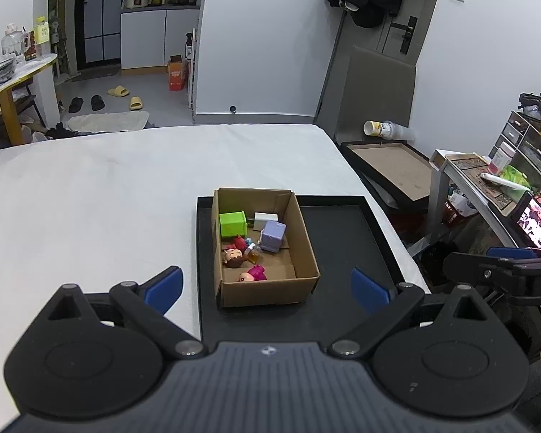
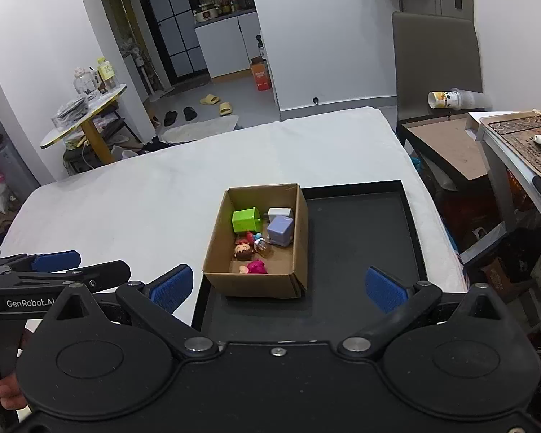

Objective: Organize rigid objects

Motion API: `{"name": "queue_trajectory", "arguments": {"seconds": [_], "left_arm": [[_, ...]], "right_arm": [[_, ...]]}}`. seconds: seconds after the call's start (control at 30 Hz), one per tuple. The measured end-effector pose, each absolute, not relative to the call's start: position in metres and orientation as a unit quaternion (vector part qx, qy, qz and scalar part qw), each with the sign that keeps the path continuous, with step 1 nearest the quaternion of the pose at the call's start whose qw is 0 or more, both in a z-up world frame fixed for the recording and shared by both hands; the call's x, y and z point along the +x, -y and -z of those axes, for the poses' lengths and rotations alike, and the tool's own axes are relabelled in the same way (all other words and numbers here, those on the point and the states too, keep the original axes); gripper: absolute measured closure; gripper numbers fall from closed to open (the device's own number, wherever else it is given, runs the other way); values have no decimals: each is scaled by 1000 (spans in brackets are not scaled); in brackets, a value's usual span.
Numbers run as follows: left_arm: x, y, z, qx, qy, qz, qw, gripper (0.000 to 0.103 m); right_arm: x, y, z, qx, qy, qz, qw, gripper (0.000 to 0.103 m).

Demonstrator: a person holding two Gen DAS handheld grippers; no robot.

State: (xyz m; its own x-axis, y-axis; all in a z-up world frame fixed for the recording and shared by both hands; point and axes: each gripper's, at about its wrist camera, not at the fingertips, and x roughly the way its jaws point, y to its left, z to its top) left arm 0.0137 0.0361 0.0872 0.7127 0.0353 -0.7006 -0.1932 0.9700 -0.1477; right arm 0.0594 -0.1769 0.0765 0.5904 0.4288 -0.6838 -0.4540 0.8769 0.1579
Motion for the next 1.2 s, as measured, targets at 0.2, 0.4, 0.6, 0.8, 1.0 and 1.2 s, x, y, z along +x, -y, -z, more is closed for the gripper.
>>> {"name": "queue_trajectory", "arguments": {"seconds": [0.2, 0.4, 0.6, 0.8, 1.0, 1.2], "left_arm": [[13, -36, -87, -97, -375, -69, 919, 4], [14, -35, -88, -96, -376, -72, 919, 4], [15, -33, -85, -93, -382, -74, 917, 4], [16, -33, -82, -93, -388, -76, 914, 4], [16, -33, -81, -92, -389, -78, 913, 4], [15, -34, -80, -94, -390, -78, 913, 4]], "right_arm": [[60, 178, -70, -10, -384, -245, 890, 0], [63, 181, -68, -5, -384, -243, 891, 0], [63, 181, -65, -3, -385, -242, 891, 0], [62, 180, -63, -3, -387, -242, 890, 0], [62, 180, -62, -3, -387, -245, 889, 0], [62, 179, -61, -4, -388, -245, 888, 0]]}}
